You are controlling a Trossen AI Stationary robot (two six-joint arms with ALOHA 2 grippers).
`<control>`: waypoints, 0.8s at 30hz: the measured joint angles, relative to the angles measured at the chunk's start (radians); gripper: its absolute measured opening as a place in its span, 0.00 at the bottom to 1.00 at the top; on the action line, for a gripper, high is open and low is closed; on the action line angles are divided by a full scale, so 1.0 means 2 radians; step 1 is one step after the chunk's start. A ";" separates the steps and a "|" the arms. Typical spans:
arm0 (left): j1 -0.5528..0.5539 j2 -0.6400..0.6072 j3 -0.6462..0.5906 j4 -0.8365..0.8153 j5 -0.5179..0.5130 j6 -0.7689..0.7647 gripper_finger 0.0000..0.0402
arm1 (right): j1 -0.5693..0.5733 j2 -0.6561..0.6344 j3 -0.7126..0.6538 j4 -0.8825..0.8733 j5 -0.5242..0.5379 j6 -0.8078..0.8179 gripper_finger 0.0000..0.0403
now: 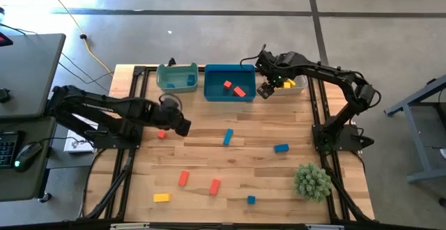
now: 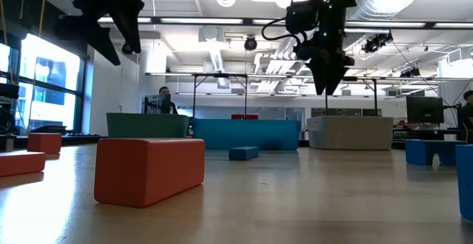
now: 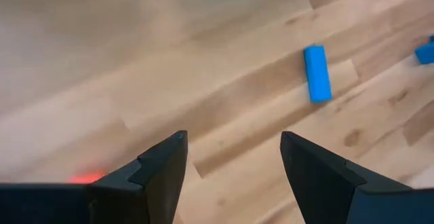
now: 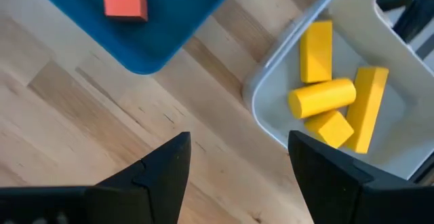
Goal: Sort & place blocks by color
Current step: Put the orange block into the blue bin
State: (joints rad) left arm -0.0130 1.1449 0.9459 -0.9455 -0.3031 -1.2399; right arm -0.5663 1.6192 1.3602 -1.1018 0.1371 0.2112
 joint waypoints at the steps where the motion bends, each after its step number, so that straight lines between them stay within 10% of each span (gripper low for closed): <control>1: -0.011 0.006 0.000 0.000 0.000 -0.021 0.57 | 0.001 0.000 0.000 0.002 0.000 -0.005 0.59; 24: -0.211 0.194 0.000 0.056 0.027 -0.353 0.57 | 0.009 0.000 0.000 0.022 -0.001 -0.044 0.59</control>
State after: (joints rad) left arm -0.4348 1.5327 0.9459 -0.8335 -0.2491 -1.9449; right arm -0.5476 1.6192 1.3602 -1.0576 0.1349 0.1223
